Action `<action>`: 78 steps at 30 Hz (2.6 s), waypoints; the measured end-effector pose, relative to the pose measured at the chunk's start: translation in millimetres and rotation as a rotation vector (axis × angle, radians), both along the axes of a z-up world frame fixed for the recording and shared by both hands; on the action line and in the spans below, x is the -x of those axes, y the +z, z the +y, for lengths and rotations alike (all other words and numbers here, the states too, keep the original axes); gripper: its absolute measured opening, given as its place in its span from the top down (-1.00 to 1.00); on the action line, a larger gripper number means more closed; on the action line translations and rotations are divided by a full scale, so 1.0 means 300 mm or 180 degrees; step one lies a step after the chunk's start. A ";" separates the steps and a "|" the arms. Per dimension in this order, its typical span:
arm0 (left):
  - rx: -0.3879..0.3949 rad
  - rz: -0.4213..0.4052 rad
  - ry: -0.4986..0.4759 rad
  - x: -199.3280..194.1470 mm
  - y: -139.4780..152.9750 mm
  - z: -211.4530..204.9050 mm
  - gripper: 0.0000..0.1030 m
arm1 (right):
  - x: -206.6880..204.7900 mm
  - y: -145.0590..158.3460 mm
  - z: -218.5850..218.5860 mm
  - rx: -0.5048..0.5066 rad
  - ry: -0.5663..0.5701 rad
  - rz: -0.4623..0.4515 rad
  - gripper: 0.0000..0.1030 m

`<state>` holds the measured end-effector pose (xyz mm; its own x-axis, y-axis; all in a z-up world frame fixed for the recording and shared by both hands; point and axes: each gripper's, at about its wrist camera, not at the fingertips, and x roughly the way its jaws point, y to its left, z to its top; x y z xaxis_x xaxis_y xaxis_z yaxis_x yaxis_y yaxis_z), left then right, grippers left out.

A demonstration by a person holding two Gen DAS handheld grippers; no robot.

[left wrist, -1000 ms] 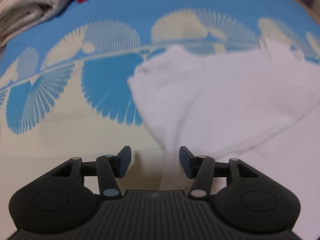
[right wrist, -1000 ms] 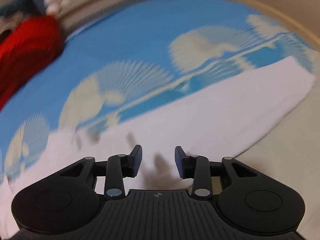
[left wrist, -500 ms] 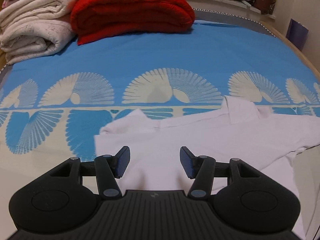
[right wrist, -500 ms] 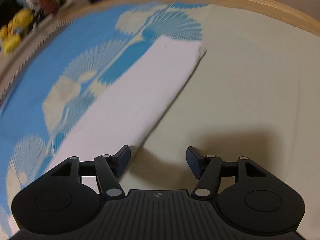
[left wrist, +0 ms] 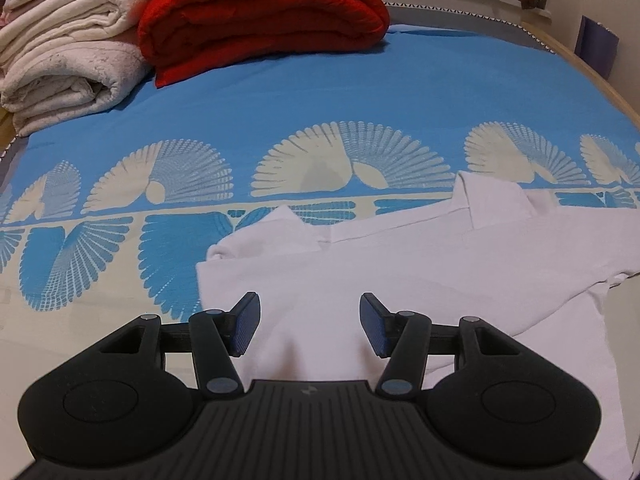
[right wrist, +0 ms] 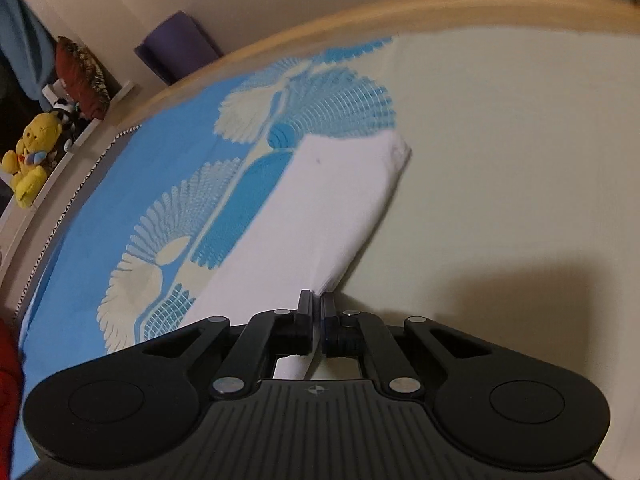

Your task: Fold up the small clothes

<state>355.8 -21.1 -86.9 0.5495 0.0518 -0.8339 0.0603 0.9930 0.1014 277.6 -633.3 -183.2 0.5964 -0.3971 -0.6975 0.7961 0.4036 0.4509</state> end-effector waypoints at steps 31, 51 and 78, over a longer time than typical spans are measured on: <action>0.1113 -0.0099 0.1104 -0.049 0.089 0.486 0.53 | 0.016 0.496 1.343 0.0759 0.4092 0.0352 0.23; 0.1398 0.0455 0.1250 -0.159 -0.306 0.312 0.21 | -0.206 0.386 0.858 -0.0043 0.2205 0.0440 0.21; 0.1022 0.0307 0.1443 -0.011 -0.058 0.362 0.70 | -0.189 0.097 0.814 -0.0891 0.1755 0.1320 -0.07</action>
